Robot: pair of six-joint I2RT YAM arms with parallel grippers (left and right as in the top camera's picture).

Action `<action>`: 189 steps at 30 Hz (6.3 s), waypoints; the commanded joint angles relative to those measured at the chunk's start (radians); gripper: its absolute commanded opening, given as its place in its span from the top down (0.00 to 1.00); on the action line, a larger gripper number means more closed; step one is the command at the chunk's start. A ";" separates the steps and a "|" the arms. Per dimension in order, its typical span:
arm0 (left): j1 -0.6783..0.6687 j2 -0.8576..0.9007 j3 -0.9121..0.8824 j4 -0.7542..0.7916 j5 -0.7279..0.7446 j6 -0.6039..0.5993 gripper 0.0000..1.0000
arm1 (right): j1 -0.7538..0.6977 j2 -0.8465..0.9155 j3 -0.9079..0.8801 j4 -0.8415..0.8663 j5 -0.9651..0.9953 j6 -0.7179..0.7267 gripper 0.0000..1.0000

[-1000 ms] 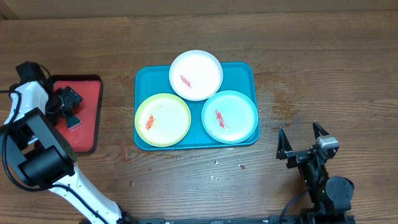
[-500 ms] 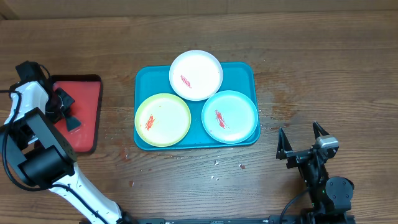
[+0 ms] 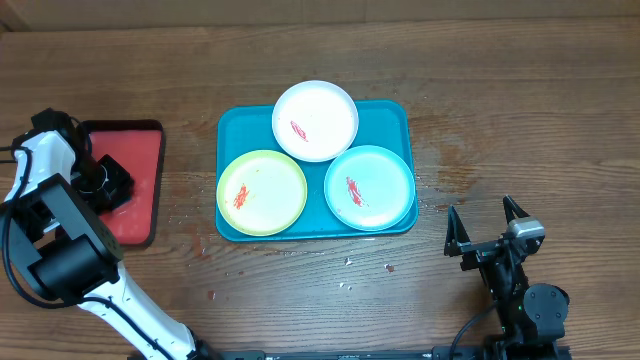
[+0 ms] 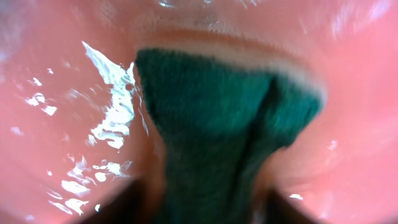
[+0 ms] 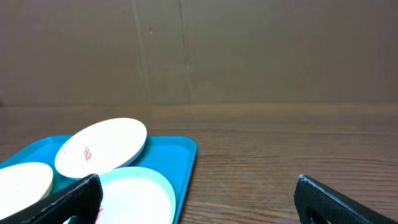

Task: Clean dirty plates on tray and stack at the side

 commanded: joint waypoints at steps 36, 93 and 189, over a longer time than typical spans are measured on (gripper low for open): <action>-0.002 0.022 -0.017 0.164 -0.016 0.011 0.00 | -0.003 -0.011 -0.010 0.005 0.012 0.000 0.00; -0.009 -0.256 0.404 -0.108 0.164 0.208 0.96 | -0.003 -0.011 -0.010 0.005 0.012 0.000 0.00; 0.074 -0.340 0.240 -0.019 0.428 0.320 0.96 | -0.003 -0.011 -0.010 0.005 0.012 0.000 0.00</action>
